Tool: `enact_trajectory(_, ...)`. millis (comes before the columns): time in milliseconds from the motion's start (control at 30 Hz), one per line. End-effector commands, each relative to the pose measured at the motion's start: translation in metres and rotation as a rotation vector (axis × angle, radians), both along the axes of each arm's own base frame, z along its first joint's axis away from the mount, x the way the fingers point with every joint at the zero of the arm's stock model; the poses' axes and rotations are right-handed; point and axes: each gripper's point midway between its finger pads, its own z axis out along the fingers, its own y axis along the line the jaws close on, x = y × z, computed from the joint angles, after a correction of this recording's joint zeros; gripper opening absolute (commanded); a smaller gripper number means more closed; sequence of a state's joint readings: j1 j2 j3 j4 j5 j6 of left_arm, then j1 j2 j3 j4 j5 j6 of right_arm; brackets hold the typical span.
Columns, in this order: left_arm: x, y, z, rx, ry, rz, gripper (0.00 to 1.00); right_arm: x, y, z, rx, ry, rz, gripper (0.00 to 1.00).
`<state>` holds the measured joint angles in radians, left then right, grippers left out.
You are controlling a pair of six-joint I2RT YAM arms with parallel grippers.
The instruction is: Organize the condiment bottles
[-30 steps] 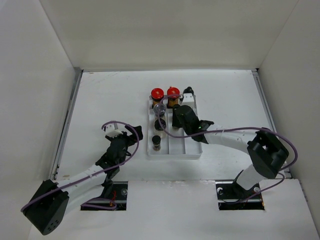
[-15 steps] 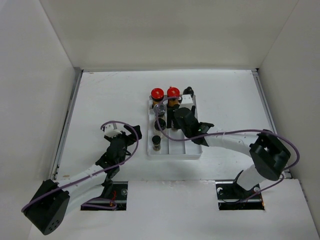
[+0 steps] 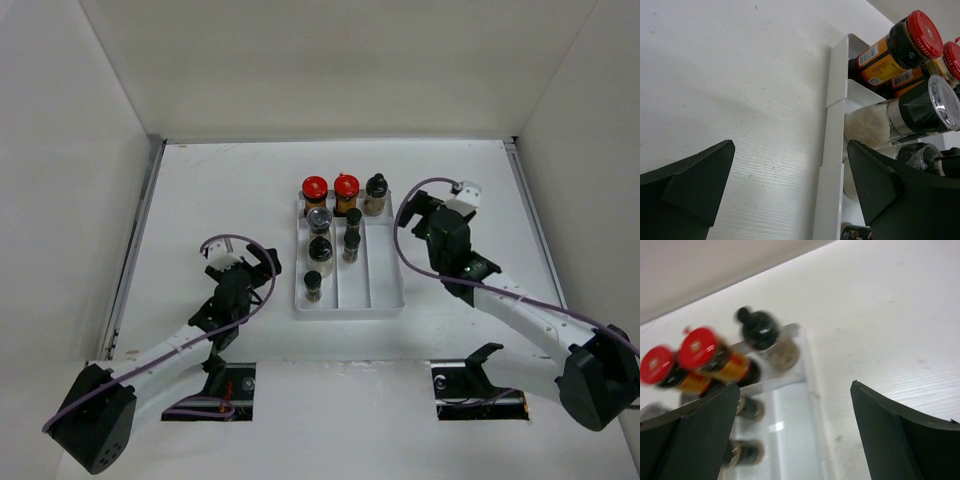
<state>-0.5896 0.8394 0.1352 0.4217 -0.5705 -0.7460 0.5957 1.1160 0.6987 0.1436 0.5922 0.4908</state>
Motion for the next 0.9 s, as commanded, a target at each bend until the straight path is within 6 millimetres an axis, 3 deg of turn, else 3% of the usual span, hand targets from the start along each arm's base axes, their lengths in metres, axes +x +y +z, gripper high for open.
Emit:
enact_trajectory(0, 0.009, -0.006, 0.019, -0.024, 0.006, 0.000, 1.00, 0.010, -0.039, -0.004, 0.106, -0.049, -0.152, 1.00)
enact_trajectory(100, 0.009, -0.003, 0.016, -0.001, 0.075, 0.012, 1.00, 0.011, -0.068, -0.033, 0.155, -0.027, -0.243, 1.00)
enact_trajectory(167, 0.009, 0.005, 0.016, -0.001, 0.097, 0.050, 1.00, 0.008, -0.076, -0.048, 0.167, -0.007, -0.266, 1.00)
enact_trajectory(333, 0.014, 0.018, 0.022, 0.044, 0.152, 0.101, 1.00, 0.007, -0.088, -0.058, 0.171, -0.007, -0.288, 1.00)
enact_trajectory(633, 0.019, 0.025, 0.034, 0.040, 0.142, 0.140, 1.00, 0.022, -0.076, -0.085, 0.155, 0.091, -0.247, 1.00)
enact_trajectory(867, 0.020, 0.023, 0.033, 0.052, 0.156, 0.136, 1.00, 0.020, -0.073, -0.078, 0.163, 0.073, -0.236, 1.00)
